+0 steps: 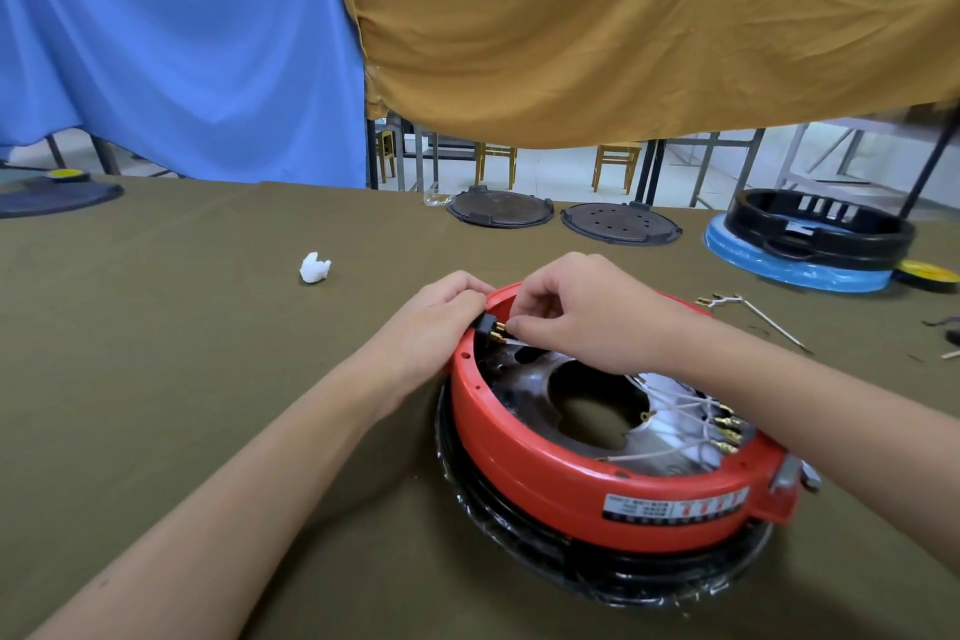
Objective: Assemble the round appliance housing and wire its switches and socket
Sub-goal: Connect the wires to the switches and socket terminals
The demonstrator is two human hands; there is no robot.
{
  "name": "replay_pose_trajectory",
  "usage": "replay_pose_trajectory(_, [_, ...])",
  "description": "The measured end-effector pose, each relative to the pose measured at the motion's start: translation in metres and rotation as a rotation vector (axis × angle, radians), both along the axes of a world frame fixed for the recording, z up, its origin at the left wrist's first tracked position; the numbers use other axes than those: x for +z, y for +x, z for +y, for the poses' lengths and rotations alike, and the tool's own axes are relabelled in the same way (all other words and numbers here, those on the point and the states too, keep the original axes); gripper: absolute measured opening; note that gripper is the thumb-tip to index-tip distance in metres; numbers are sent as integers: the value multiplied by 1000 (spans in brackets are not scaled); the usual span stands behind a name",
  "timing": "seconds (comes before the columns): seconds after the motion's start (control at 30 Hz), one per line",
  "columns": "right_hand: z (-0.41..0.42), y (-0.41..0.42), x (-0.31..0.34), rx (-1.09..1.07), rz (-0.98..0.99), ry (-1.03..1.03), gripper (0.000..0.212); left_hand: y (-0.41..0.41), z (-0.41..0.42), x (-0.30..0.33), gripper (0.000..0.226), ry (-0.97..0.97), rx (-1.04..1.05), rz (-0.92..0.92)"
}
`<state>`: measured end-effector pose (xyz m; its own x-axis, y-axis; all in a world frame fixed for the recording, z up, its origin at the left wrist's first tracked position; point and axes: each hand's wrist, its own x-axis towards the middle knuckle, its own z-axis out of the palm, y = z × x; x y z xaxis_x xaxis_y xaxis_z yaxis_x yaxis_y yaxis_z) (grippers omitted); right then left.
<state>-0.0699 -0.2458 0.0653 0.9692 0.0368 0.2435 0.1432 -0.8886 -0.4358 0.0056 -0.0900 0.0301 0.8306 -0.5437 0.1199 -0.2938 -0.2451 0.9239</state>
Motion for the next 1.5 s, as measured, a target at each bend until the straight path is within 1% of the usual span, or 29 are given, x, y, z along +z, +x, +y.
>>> replay_pose_trajectory(0.2, [5, 2, -3, -13, -47, -86, 18, 3, -1, -2, 24, -17, -3, -16])
replay_pose_trajectory(0.33, [5, 0, 0, -15, -28, -60, 17, 3, 1, -2, 25, -15, -11, -6])
replay_pose_trajectory(0.4, [3, -1, 4, -17, -16, -38, 21, 3, 3, -1, 25, -14, -16, 2])
replay_pose_trajectory(0.5, [-10, -9, 14, -66, -37, 121, 33, 3, 6, 1, 25, -27, -30, 31])
replay_pose_trajectory(0.53, [-18, -13, 17, -93, -52, 190, 33, 4, 7, 1, 24, -33, -32, 45])
replay_pose_trajectory(0.6, [-39, -24, 19, -156, -90, 328, 30, 5, 8, 1, 24, -32, -25, 60])
replay_pose_trajectory(0.7, [-76, -41, 10, -279, -154, 523, 24, 4, 8, 2, 27, -8, -45, 34])
replay_pose_trajectory(0.83, [-125, -55, -17, -483, -309, 828, 17, 6, 12, 5, 32, 4, -40, 45])
replay_pose_trajectory(0.93, [-151, -62, -43, -644, -369, 901, 18, 13, 19, 8, 36, 52, 16, 26])
replay_pose_trajectory(1.0, [-161, -61, -57, -711, -336, 872, 19, 15, 22, 10, 36, 5, 25, 53])
replay_pose_trajectory(1.07, [-168, -55, -63, -734, -289, 762, 17, 16, 21, 8, 39, -70, -26, 115])
replay_pose_trajectory(1.17, [-176, -42, -57, -725, -217, 463, 12, 16, 16, 2, 41, -154, -92, 204])
replay_pose_trajectory(1.23, [-181, -30, -55, -724, -168, 279, 21, 15, 14, 0, 46, -198, -96, 237])
replay_pose_trajectory(1.3, [-185, -17, -58, -713, -106, 102, 34, 13, 14, 1, 47, -228, -81, 224])
replay_pose_trajectory(1.33, [-187, -11, -62, -707, -69, 34, 36, 12, 13, 1, 48, -235, -73, 217])
replay_pose_trajectory(1.43, [-190, 1, -72, -703, 17, -91, 25, 10, 12, 2, 49, -231, -32, 184])
replay_pose_trajectory(1.5, [-191, 2, -72, -714, 11, -163, 21, 10, 11, 3, 50, -187, 7, 138])
